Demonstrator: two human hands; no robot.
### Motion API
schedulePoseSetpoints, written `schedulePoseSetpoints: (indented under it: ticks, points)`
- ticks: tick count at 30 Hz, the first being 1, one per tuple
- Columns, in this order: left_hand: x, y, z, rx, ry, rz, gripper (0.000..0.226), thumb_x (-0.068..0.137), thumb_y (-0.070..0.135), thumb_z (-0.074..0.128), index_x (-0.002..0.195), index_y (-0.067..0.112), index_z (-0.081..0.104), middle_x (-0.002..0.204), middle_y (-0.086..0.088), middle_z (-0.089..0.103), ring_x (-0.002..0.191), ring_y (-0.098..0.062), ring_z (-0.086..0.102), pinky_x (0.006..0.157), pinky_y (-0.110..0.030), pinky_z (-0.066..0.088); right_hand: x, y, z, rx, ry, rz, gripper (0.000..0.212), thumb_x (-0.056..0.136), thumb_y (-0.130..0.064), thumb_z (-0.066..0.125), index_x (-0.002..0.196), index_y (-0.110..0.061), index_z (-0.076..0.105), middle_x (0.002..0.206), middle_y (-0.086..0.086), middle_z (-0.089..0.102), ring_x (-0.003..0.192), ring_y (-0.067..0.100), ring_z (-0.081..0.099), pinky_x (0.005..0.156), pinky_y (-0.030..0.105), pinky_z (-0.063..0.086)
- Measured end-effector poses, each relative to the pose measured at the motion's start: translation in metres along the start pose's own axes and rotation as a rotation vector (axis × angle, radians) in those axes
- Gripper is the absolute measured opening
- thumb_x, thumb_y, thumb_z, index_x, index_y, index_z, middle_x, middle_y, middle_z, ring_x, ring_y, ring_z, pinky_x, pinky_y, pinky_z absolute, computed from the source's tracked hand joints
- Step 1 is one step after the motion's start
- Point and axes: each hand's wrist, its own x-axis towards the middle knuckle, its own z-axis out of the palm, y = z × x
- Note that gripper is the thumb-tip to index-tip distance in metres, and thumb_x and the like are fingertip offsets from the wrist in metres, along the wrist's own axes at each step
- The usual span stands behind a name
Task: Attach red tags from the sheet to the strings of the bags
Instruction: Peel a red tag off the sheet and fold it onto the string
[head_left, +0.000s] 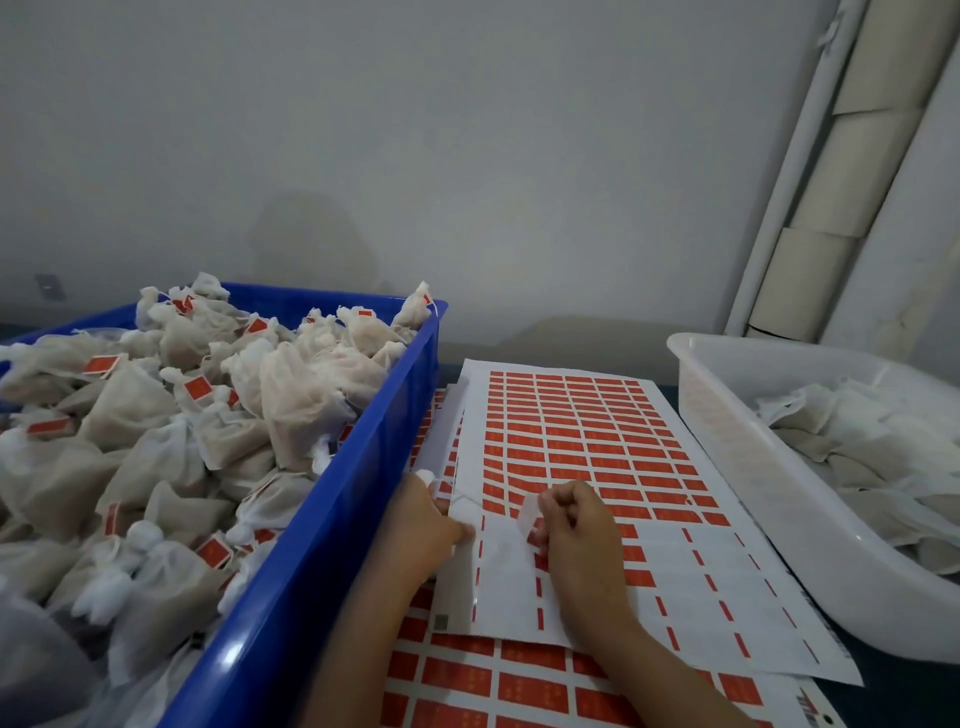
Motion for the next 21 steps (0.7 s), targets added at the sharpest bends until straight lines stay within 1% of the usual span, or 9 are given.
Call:
schedulePoseSetpoints:
  ticks: [3, 5, 7, 9, 11, 13, 16, 18, 21]
  points:
    - [-0.003, 0.001, 0.004, 0.082, 0.010, 0.006, 0.058, 0.085, 0.018, 0.064, 0.133, 0.016, 0.031, 0.124, -0.002, 0.050, 0.106, -0.014, 0.056, 0.077, -0.020, 0.045, 0.005, -0.002, -0.006, 0.102, 0.086, 0.103, 0.018, 0.095, -0.030, 0.042, 0.081, -0.025, 0.051, 0.068, -0.002, 0.062, 0.055, 0.011, 0.058, 0.054, 0.011, 0.044]
    - [-0.006, 0.002, 0.005, 0.114, 0.093, 0.055, 0.059, 0.085, 0.022, 0.065, 0.132, 0.017, 0.030, 0.127, -0.001, 0.046, 0.106, -0.012, 0.054, 0.076, -0.018, 0.043, 0.007, -0.003, -0.012, 0.209, 0.095, 0.134, 0.020, 0.095, -0.030, 0.042, 0.084, -0.023, 0.057, 0.062, -0.005, 0.064, 0.051, 0.010, 0.060, 0.048, 0.008, 0.044]
    - [-0.009, 0.006, 0.005, 0.106, 0.181, 0.168, 0.056, 0.084, 0.042, 0.061, 0.129, 0.019, 0.036, 0.122, 0.003, 0.050, 0.098, -0.008, 0.056, 0.074, -0.015, 0.043, 0.008, -0.003, -0.017, 0.281, 0.046, 0.138, 0.021, 0.094, -0.028, 0.046, 0.086, -0.019, 0.062, 0.066, -0.009, 0.069, 0.060, 0.005, 0.066, 0.052, 0.009, 0.048]
    - [-0.012, 0.009, 0.005, -0.070, 0.152, 0.306, 0.055, 0.075, 0.065, 0.038, 0.109, 0.025, 0.052, 0.096, 0.011, 0.059, 0.078, -0.003, 0.057, 0.066, -0.013, 0.043, 0.009, -0.002, -0.022, 0.292, 0.013, 0.137, 0.018, 0.093, -0.026, 0.048, 0.089, -0.019, 0.064, 0.073, -0.009, 0.071, 0.069, 0.007, 0.068, 0.064, 0.015, 0.053]
    - [-0.017, 0.011, 0.004, -0.307, 0.093, 0.361, 0.048, 0.066, 0.070, 0.028, 0.089, 0.035, 0.053, 0.085, 0.021, 0.057, 0.075, -0.001, 0.059, 0.069, -0.018, 0.049, 0.010, -0.003, -0.029, 0.300, 0.012, 0.116, 0.015, 0.093, -0.025, 0.050, 0.088, -0.021, 0.064, 0.074, -0.011, 0.072, 0.071, 0.007, 0.068, 0.069, 0.020, 0.053]
    - [-0.020, 0.013, 0.003, -0.429, 0.101, 0.399, 0.040, 0.069, 0.066, 0.030, 0.085, 0.036, 0.052, 0.083, 0.024, 0.057, 0.079, -0.001, 0.061, 0.075, -0.024, 0.053, 0.011, -0.002, -0.035, 0.294, 0.014, 0.087, 0.015, 0.093, -0.022, 0.050, 0.087, -0.021, 0.064, 0.075, -0.011, 0.071, 0.073, 0.006, 0.068, 0.068, 0.019, 0.052]
    - [-0.022, 0.017, 0.000, -0.643, 0.215, 0.555, 0.031, 0.078, 0.047, 0.039, 0.072, 0.019, 0.051, 0.057, 0.012, 0.059, 0.051, 0.002, 0.056, 0.051, -0.011, 0.048, 0.009, 0.000, -0.036, 0.271, -0.013, 0.082, 0.021, 0.095, -0.013, 0.047, 0.085, -0.020, 0.063, 0.080, -0.008, 0.070, 0.075, 0.009, 0.066, 0.069, 0.016, 0.052]
    - [-0.024, 0.020, -0.005, -0.714, 0.283, 0.638, 0.028, 0.084, 0.036, 0.042, 0.068, 0.014, 0.047, 0.054, 0.011, 0.058, 0.046, -0.001, 0.053, 0.047, -0.012, 0.047, 0.007, 0.000, -0.033, 0.248, -0.028, 0.055, 0.019, 0.094, -0.018, 0.048, 0.083, -0.021, 0.063, 0.078, -0.009, 0.069, 0.074, 0.010, 0.066, 0.067, 0.015, 0.051]
    - [-0.027, 0.024, -0.008, -0.775, 0.170, 0.737, 0.026, 0.089, 0.022, 0.041, 0.068, 0.008, 0.043, 0.048, 0.006, 0.052, 0.039, -0.003, 0.046, 0.040, -0.010, 0.040, 0.006, -0.001, -0.030, 0.258, -0.028, 0.031, 0.012, 0.090, -0.031, 0.053, 0.083, -0.023, 0.060, 0.076, -0.012, 0.068, 0.073, 0.004, 0.065, 0.065, 0.012, 0.050]
